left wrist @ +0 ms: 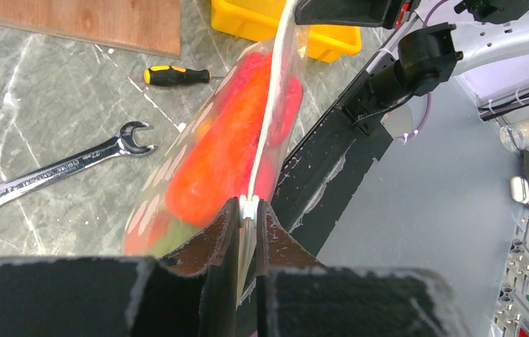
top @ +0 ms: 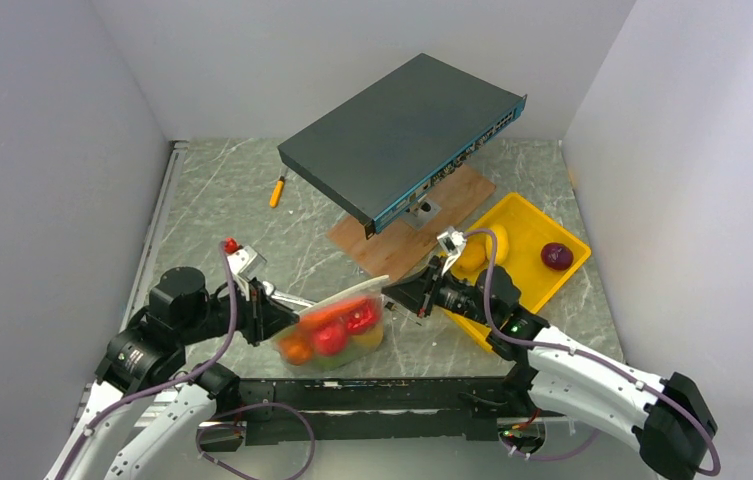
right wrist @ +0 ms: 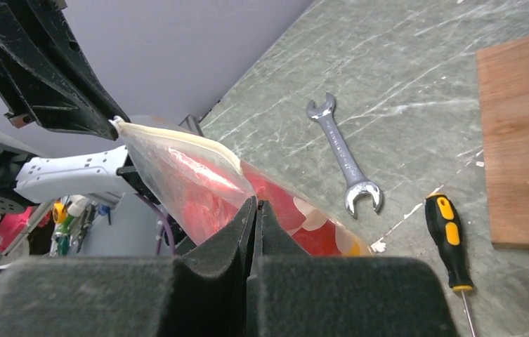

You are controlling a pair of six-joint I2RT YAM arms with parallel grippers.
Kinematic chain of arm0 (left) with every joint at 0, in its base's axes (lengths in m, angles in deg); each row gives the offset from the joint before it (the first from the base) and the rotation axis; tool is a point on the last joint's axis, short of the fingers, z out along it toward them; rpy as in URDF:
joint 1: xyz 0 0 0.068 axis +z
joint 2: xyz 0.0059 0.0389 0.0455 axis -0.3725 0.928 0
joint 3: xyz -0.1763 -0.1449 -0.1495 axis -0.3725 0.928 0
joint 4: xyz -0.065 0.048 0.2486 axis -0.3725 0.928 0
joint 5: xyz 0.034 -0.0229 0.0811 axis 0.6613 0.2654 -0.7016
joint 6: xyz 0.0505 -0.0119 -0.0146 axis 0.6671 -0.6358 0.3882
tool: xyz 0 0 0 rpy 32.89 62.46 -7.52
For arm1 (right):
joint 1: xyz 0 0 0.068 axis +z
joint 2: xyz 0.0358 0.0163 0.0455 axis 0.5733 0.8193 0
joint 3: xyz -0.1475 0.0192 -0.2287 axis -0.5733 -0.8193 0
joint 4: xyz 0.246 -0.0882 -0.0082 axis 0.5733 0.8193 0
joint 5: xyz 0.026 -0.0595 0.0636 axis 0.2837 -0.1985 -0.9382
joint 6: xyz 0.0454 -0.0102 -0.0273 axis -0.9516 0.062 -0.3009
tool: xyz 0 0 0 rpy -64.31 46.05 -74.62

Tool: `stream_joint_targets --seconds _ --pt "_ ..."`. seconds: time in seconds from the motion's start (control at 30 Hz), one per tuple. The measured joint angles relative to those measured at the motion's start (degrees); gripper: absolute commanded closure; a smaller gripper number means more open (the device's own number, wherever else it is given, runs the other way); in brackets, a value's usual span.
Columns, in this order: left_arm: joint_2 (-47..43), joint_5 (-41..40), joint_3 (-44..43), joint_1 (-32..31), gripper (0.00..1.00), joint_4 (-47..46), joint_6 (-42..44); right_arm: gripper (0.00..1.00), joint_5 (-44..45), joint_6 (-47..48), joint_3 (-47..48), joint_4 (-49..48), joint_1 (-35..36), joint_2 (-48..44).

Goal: Place the food in the zip-top bag and seal the zipper
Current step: Zip the zipper food storage bag at the center of the board.

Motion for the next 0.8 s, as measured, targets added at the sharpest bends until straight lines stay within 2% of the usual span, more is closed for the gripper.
stream_joint_targets --seconds 0.17,0.27,0.3,0.33,0.37,0.4,0.53,0.7,0.8 --pt "-1.7 -1.1 0.0 0.0 0.98 1.5 0.0 1.00 1.0 0.5 -1.0 1.5 -0.3 -2.2" --pt "-3.0 -1.1 0.0 0.0 1.00 2.1 0.1 1.00 -1.7 4.0 -0.4 2.6 -0.7 -2.1" --pt "-3.4 -0.9 0.0 0.0 1.00 2.2 0.1 0.95 -3.1 5.7 0.6 4.0 -0.7 -1.8" --pt "-3.7 -0.7 0.0 0.0 1.00 2.3 0.2 0.86 -4.7 7.5 2.2 6.0 -0.8 -1.4" --pt "-3.9 -0.3 0.0 0.0 1.00 2.4 0.3 0.72 -5.9 9.0 3.8 7.8 -0.7 -1.0" --pt "-4.0 0.0 0.0 0.0 1.00 2.5 0.5 0.64 -7.1 11.2 6.5 10.9 -0.4 -0.3" --pt "-4.0 1.7 0.0 0.0 1.00 2.5 1.2 0.40 -7.0 19.1 18.1 21.0 5.4 2.3" --pt "-3.9 3.6 0.0 0.0 1.00 2.0 2.0 0.29 -3.7 28.9 30.9 29.8 18.2 7.3" --pt "-3.9 4.0 0.0 0.0 1.00 2.0 2.0 0.28 -1.8 33.5 38.6 34.2 21.1 13.4"
